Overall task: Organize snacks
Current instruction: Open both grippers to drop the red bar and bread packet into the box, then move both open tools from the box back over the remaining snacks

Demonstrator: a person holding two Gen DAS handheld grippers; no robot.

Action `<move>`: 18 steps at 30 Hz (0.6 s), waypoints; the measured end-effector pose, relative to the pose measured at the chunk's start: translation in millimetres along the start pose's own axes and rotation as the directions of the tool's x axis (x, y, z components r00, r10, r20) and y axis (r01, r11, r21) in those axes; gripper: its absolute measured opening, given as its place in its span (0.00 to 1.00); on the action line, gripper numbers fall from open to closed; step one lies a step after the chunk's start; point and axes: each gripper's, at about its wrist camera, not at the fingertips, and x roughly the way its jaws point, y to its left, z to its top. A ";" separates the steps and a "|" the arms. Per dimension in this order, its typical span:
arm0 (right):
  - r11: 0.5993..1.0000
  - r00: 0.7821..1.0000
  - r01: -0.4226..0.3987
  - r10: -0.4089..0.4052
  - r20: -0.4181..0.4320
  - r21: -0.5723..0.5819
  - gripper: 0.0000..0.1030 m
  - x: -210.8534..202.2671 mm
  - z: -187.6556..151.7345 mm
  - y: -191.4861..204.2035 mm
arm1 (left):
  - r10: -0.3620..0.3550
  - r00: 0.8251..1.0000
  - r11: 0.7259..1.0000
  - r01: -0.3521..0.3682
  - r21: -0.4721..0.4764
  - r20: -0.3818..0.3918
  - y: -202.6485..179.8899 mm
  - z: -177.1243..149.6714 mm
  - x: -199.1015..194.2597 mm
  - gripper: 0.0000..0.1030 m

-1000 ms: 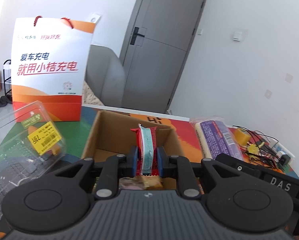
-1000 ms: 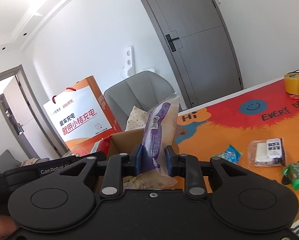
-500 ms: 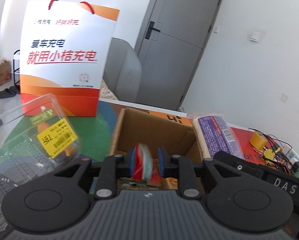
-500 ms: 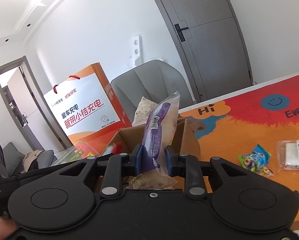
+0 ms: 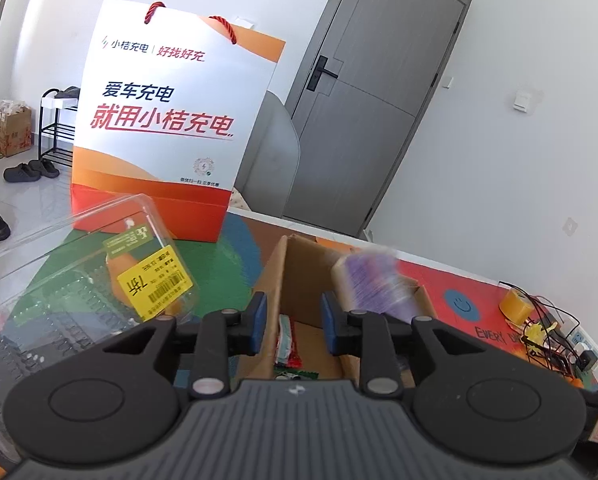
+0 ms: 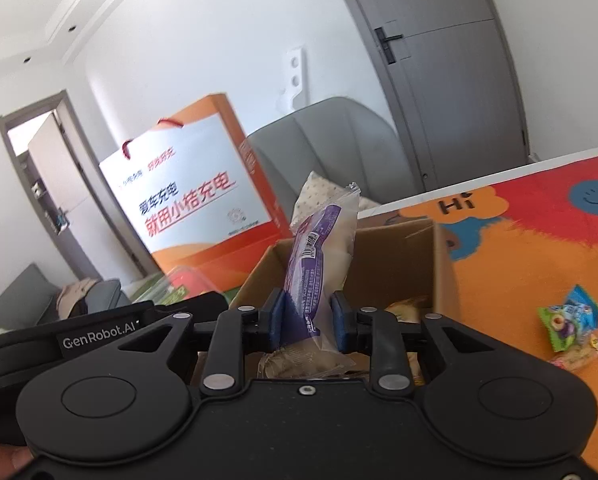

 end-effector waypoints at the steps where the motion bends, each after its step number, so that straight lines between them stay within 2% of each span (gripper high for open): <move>1: 1.000 1.000 0.008 -0.008 -0.009 0.003 0.40 1.6 -0.5 0.4 | 0.002 1.000 1.000 -0.002 -0.003 -0.003 0.7 -0.4 -0.1 0.28; 3: 1.000 1.000 0.020 -0.020 0.005 0.012 0.46 -1.3 -2.2 -1.8 | -0.001 1.000 1.000 0.001 -0.004 -0.006 1.3 -1.1 -0.7 0.30; 8: 0.998 0.999 0.044 -0.045 0.020 0.049 0.46 -16.2 -3.0 -14.5 | -0.013 1.000 1.000 0.013 -0.002 -0.010 -2.3 -3.6 -3.0 0.35; 12: 0.995 0.997 0.072 -0.075 0.032 0.074 0.46 -31.0 -5.5 -25.7 | -0.019 1.000 1.000 0.019 0.011 -0.007 -10.1 -7.5 -4.5 0.47; 15: 0.995 0.998 0.049 -0.052 0.039 0.082 0.46 -42.1 -8.5 -31.5 | -0.015 1.000 0.999 0.015 0.029 -0.009 -17.5 -12.2 -4.2 0.56; 18: 0.993 0.994 0.095 -0.098 0.043 0.070 0.47 -51.7 -10.7 -32.5 | -0.024 1.000 0.999 0.025 0.043 -0.011 -24.3 -15.4 -4.7 0.60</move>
